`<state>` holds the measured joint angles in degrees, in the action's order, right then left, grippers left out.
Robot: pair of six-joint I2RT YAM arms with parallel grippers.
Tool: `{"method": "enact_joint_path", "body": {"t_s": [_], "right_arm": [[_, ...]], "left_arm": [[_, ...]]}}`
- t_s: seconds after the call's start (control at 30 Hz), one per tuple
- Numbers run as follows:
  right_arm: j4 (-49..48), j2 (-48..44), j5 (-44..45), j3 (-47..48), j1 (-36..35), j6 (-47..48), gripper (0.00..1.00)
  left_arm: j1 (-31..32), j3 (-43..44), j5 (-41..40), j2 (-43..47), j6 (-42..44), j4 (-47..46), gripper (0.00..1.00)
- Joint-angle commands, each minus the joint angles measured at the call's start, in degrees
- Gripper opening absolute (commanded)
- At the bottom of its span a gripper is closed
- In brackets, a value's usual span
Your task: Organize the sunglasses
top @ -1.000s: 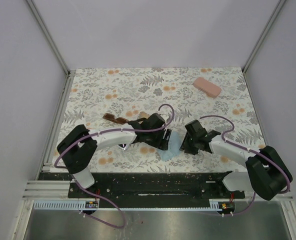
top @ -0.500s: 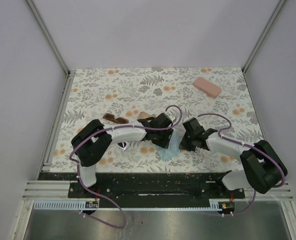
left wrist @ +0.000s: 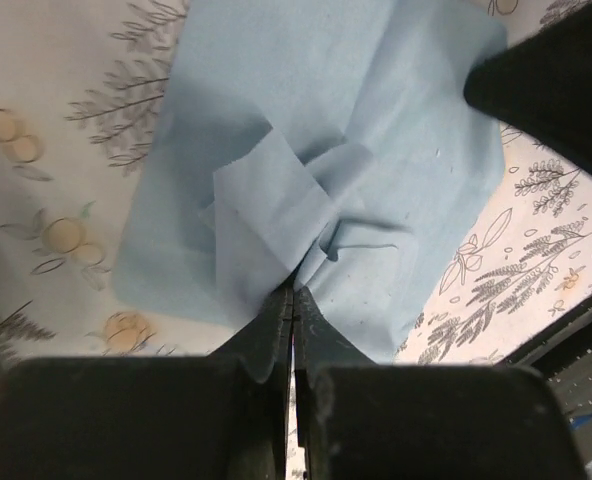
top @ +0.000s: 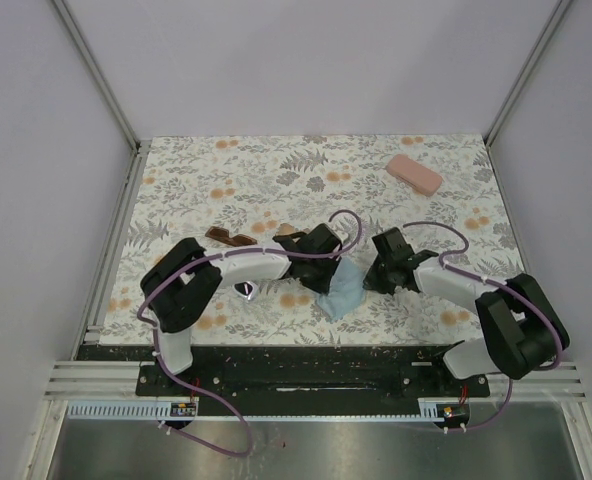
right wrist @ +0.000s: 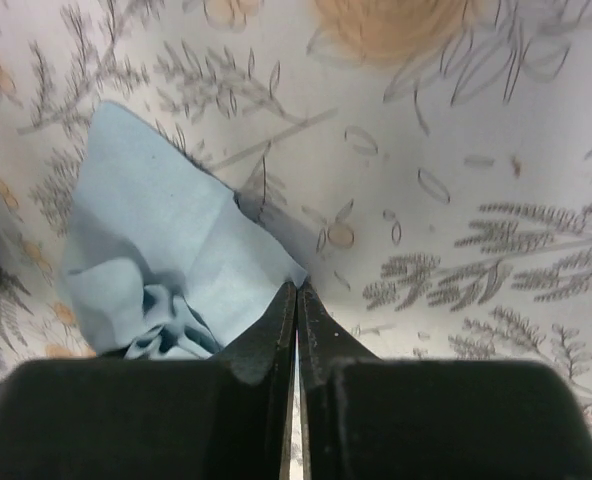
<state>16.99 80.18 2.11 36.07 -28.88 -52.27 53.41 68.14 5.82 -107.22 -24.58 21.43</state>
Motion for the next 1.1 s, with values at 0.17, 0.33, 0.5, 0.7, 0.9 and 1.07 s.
{"method": "enact_joint_path", "body": {"t_s": [0.17, 0.33, 0.5, 0.7, 0.9, 1.07], "right_arm": [[-2.84, 10.51, 1.23, 12.51, 8.04, 4.98, 0.00], [-2.67, 16.49, 0.88, 18.85, 14.54, 7.18, 0.00], [1.72, 14.84, 3.68, 21.23, 19.30, 11.22, 0.17], [3.22, 5.17, 6.42, 16.40, 19.83, 15.44, 0.66], [6.38, -2.47, 4.31, 12.54, 19.83, 18.43, 0.72], [7.62, -8.02, 1.06, 9.81, 19.83, 18.96, 0.71]], "left_arm": [[-6.65, -1.34, 4.28, 16.94, 1.90, 3.43, 0.00], [-6.65, -7.91, 5.16, 21.60, 0.77, 2.14, 0.00], [-6.56, -16.62, 10.16, 24.86, -2.84, -6.47, 0.00], [-4.10, -15.06, 11.57, 23.73, -2.93, -8.16, 0.01], [-1.38, -5.84, 14.03, 17.49, -2.41, -7.11, 0.01], [-0.23, -0.55, 13.87, 12.13, -2.31, -5.17, 0.01]]}}
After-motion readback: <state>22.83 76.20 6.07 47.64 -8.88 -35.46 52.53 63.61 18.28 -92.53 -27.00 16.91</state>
